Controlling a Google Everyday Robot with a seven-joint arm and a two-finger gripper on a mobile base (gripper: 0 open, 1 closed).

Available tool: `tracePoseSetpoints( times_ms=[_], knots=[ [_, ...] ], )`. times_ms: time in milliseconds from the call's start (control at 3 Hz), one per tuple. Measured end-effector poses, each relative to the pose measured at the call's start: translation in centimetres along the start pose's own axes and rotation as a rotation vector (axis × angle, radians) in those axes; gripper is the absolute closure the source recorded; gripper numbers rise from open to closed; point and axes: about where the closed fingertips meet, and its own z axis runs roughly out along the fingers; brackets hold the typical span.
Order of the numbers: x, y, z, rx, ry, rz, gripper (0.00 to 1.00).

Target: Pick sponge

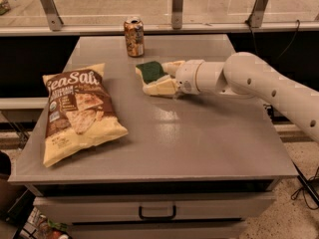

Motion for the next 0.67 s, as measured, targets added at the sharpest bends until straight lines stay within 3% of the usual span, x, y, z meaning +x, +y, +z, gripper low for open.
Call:
tracePoseSetpoints(
  times_ms=[667],
  knots=[
    [-0.11,0.35,0.37,-0.008,-0.001,-0.001,0.88]
  ],
)
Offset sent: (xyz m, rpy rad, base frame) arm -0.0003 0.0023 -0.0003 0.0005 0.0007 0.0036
